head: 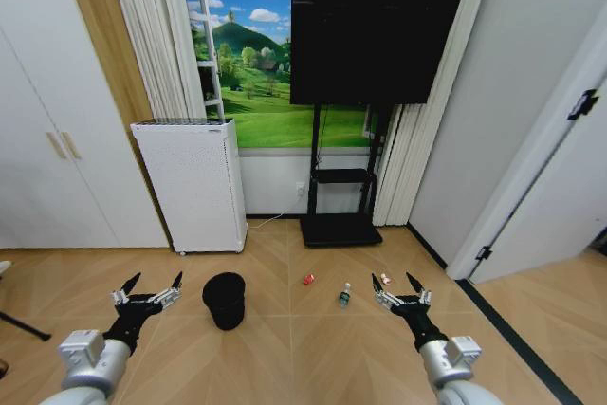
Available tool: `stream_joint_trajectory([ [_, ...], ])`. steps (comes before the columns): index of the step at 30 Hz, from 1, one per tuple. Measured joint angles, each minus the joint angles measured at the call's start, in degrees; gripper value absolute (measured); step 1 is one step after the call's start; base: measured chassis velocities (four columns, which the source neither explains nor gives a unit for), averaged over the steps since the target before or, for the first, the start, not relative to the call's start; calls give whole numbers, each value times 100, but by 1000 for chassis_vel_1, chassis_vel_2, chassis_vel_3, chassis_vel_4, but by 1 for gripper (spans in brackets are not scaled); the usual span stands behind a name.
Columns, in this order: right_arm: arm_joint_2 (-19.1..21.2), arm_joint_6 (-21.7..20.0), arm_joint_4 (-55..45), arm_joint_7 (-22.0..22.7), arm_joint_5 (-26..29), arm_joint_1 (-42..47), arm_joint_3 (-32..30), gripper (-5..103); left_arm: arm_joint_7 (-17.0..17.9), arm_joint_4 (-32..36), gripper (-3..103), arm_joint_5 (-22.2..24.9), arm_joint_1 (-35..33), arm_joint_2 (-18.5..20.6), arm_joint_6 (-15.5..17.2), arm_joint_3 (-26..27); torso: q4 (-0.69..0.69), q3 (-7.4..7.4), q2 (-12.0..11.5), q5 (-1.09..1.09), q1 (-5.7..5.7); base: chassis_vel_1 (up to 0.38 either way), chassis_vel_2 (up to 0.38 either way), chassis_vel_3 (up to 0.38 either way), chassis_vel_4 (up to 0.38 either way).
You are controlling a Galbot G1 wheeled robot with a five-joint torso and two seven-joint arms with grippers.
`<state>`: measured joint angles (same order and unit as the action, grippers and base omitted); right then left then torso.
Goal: Pick up the trash bin and place the garbage on the floor into it.
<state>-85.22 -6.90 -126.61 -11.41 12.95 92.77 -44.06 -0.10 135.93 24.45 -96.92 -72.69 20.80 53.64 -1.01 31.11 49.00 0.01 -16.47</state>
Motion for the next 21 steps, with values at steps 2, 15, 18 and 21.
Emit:
stream_joint_trajectory([
  [2, -8, 14, -3, -2, -2, 12, 0, 100, 0, 14, 100, 0, -10, -9, 0, 3, 0, -1, 0, -1, 1, -328, 314, 323, -332],
  [15, -49, 192, -10, 3, -121, 123, -19, 100, 0, 61, 100, -23, -80, -121, -62, -5, 3, 2, -1, -3, -5, -309, 312, 299, -308],
  [18, -52, 192, -7, 33, -121, 120, -19, 100, 0, 61, 100, -47, -75, -133, -25, -11, -2, 1, -2, -1, -4, -174, 160, 172, -103],
  [21, -50, 192, -2, 64, -121, 111, -18, 100, 0, 63, 100, -68, -85, -144, -3, -25, -3, -10, -26, -2, 8, -81, 65, 6, -49],
])
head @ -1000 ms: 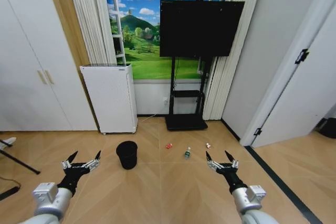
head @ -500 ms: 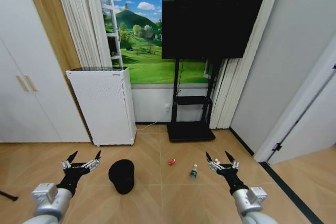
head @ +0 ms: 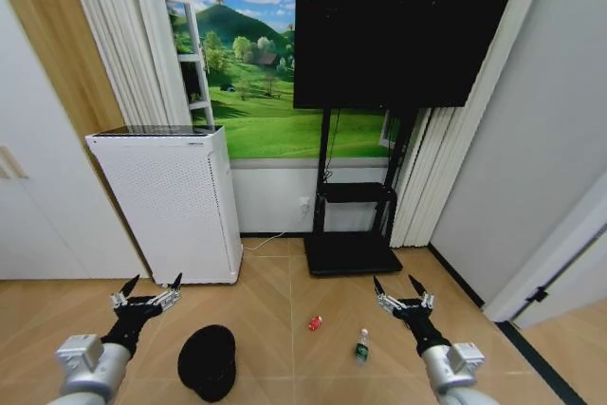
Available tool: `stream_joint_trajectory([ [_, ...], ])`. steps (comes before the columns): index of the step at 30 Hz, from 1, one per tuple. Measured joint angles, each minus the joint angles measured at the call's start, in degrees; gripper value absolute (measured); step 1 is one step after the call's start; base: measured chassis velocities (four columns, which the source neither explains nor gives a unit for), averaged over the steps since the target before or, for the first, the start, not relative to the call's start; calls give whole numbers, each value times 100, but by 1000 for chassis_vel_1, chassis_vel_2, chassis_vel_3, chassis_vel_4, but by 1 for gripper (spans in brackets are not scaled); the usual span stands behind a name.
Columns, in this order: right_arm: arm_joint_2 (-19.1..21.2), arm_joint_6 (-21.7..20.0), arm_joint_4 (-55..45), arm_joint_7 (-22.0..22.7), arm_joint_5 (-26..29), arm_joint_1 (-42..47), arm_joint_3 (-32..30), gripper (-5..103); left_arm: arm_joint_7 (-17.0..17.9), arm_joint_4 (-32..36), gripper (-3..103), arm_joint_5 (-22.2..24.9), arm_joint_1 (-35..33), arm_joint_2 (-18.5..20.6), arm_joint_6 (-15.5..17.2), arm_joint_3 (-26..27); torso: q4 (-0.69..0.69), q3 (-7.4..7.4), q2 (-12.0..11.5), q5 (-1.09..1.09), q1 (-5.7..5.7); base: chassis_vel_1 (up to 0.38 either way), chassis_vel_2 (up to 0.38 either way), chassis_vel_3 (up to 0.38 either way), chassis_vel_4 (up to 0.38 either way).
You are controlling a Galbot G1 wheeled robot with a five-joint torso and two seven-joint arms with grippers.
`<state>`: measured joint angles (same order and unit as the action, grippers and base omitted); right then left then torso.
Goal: Pick up the trash bin and place the garbage on the floor into it.
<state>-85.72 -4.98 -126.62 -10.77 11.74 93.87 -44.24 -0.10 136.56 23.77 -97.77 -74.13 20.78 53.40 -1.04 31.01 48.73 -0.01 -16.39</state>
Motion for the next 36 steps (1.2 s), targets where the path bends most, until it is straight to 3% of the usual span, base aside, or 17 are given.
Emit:
stream_joint_trajectory([
  [7, -32, -22, -5, 13, -1, 1, 15, 100, 8, 1, 100, -5, -9, 13, 1, 13, 5, -119, -199, 1, 94, 77, -50, -51, 54],
  [36, -80, 11, 92, 21, 9, -9, 34, 100, 16, -9, 100, -4, -22, 16, -13, -10, 3, -557, -961, 1, 408, 3, -1, -1, 3],
])
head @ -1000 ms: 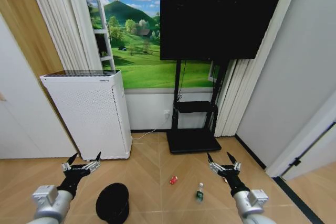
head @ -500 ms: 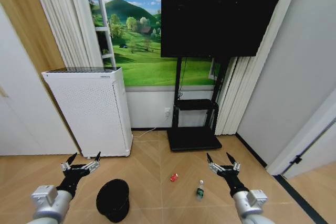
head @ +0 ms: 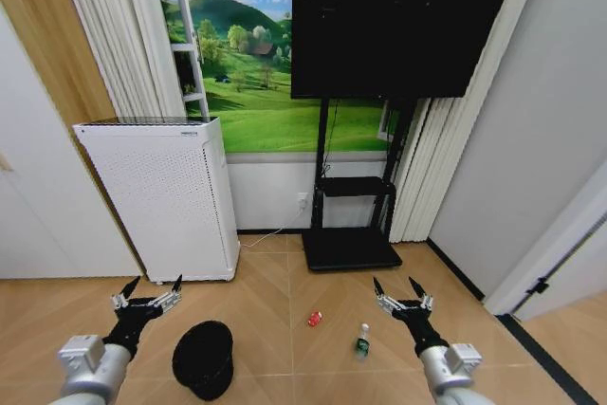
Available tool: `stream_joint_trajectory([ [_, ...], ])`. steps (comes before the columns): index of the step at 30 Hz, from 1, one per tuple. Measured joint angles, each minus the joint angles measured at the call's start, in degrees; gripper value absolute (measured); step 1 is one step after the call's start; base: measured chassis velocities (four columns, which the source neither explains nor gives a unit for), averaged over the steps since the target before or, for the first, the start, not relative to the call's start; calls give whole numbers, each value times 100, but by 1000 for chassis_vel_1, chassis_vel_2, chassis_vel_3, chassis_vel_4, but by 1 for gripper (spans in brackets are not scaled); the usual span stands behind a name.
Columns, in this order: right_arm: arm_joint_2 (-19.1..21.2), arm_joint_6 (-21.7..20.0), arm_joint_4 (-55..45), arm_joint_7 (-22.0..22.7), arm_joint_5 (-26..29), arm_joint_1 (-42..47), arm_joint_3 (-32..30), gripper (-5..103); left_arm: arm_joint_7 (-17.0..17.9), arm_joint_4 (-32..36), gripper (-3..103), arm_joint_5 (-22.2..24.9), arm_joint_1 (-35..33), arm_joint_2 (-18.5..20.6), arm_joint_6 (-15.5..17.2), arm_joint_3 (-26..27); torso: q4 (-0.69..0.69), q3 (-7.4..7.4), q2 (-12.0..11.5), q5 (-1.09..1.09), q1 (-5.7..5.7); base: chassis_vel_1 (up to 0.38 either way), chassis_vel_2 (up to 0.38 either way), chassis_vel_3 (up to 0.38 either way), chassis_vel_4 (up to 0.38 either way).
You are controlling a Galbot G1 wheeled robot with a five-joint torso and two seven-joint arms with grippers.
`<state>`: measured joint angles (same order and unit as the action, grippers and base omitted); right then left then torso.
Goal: Pick up the trash bin and place the garbage on the floor into it.
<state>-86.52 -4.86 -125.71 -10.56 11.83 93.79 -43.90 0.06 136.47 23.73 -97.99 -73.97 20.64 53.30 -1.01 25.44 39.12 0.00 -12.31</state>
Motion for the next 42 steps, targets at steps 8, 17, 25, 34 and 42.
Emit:
stream_joint_trajectory([
  [8, 4, 24, 31, 10, 1, -9, -1, 100, -10, -25, 100, -46, 1, -13, -26, -17, 0, -99, -163, 0, 64, 0, 0, 0, 0],
  [17, 16, 65, 67, 28, 38, -25, -26, 100, -38, -51, 100, -98, 0, 0, -30, -23, 0, -264, -436, 0, 172, 0, 0, 0, 0],
  [25, 16, 85, 100, 36, 52, -24, -24, 100, -47, -50, 100, -159, -7, 10, -34, -38, 0, -399, -658, 0, 259, 0, 0, 0, 0],
  [34, 18, 104, 103, 37, 94, 1, -51, 100, -67, -50, 100, -215, -24, -7, -47, -43, 0, -535, -883, 0, 349, 0, 0, 0, 0],
  [42, 6, 119, 82, 36, 111, 30, -70, 100, -74, -24, 100, -241, -45, -15, -59, -37, 0, -653, -1072, 0, 422, 0, 0, 0, 0],
])
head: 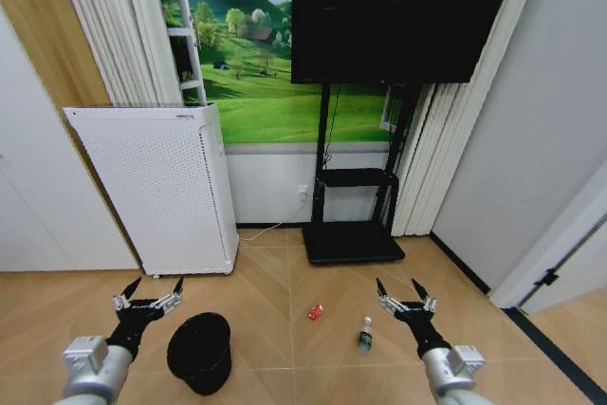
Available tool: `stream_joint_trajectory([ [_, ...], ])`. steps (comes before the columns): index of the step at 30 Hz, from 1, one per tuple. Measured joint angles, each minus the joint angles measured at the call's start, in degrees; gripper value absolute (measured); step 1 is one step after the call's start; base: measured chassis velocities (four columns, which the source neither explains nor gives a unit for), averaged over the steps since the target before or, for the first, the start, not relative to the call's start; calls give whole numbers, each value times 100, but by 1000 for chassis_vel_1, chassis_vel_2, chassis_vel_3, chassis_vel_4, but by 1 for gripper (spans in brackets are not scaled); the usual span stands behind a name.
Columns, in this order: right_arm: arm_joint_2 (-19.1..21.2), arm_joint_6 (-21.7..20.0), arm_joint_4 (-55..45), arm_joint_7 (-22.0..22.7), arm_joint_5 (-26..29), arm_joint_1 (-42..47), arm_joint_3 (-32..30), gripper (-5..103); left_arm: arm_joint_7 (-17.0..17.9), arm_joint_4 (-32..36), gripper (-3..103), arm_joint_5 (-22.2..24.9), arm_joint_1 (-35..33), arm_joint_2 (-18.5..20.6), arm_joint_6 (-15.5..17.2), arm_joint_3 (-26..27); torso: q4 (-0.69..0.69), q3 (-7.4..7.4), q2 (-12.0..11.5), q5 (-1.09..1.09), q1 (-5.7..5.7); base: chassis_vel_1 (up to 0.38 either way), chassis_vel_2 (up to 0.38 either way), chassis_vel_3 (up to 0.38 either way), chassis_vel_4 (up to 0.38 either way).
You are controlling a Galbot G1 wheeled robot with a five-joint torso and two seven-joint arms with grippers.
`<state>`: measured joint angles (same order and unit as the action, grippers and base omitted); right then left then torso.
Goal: Pick up the trash bin and place the garbage on the floor into it.
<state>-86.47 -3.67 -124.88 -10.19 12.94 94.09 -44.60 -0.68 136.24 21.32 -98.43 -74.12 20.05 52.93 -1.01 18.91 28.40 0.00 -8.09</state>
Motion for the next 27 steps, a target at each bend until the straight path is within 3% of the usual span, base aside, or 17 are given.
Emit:
stream_joint_trajectory([
  [27, -14, 114, 2, -9, 21, 78, -49, 100, -45, 38, 100, -105, -106, -125, -77, 4, 0, -405, -637, 0, 229, 0, 0, 0, 0],
])
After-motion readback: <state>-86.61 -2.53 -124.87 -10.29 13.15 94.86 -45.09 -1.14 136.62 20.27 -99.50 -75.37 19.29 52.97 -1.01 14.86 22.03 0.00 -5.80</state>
